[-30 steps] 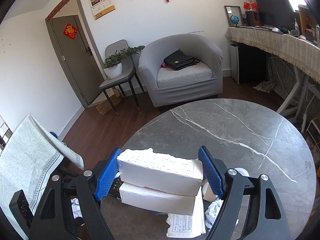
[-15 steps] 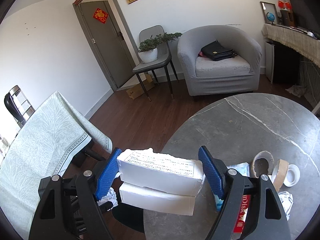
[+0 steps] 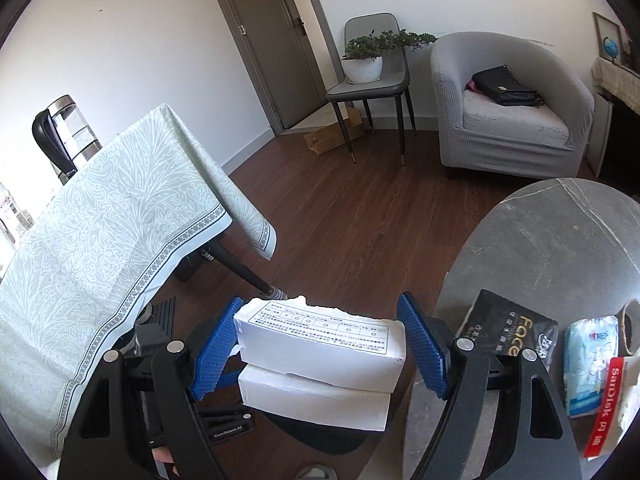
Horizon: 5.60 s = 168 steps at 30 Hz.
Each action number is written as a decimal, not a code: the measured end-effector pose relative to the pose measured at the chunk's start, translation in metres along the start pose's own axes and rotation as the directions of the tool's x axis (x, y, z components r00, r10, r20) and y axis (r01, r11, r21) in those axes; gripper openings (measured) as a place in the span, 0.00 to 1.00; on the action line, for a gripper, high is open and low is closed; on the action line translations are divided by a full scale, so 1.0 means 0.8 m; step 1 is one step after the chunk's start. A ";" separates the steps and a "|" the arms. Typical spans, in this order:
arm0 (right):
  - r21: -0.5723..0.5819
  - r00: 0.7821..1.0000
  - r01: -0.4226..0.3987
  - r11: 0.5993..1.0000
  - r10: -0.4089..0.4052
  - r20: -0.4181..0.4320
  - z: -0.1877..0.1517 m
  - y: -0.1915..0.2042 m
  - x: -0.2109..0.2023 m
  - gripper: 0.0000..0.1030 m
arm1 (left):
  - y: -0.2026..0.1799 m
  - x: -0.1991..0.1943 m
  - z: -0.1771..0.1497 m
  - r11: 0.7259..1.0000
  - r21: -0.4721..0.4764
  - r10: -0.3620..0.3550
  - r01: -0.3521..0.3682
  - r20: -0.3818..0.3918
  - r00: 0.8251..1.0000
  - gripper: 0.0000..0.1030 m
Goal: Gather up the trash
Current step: 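Carry both items over the green bin and open both tools to drop them, then move both tools back over the table toward the remaining trash, then grasp the black Face tissue pack with the left tool while the right tool grasps the white box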
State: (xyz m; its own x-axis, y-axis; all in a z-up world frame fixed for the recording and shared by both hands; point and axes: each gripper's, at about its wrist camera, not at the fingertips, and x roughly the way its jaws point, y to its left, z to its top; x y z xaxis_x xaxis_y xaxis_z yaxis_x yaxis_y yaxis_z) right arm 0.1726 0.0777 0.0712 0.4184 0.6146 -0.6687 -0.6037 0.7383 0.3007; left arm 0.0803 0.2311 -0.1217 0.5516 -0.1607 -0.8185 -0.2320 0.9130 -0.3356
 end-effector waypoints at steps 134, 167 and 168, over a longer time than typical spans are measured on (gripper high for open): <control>-0.008 0.934 0.347 0.938 -0.345 0.093 -0.119 -0.188 -0.163 0.86 | -0.316 0.009 0.054 0.913 0.408 -0.062 -0.033 0.219 0.974 0.89; 0.029 0.914 0.398 0.917 -0.399 0.072 -0.107 -0.190 -0.128 0.62 | -0.297 -0.008 0.066 0.948 0.314 -0.130 0.054 0.224 0.966 0.70; 0.033 0.914 0.398 0.917 -0.399 0.070 -0.107 -0.190 -0.126 0.61 | -0.295 -0.009 0.067 0.948 0.314 -0.129 0.054 0.224 0.966 0.71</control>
State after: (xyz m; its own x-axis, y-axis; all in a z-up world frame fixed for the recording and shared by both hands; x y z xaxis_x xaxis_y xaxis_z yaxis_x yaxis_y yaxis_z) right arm 0.1642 -0.1202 0.0351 0.6712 0.2865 -0.6837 -0.3649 0.9305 0.0317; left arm 0.1739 0.0368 -0.0120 0.7424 -0.1888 -0.6428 0.0614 0.9746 -0.2154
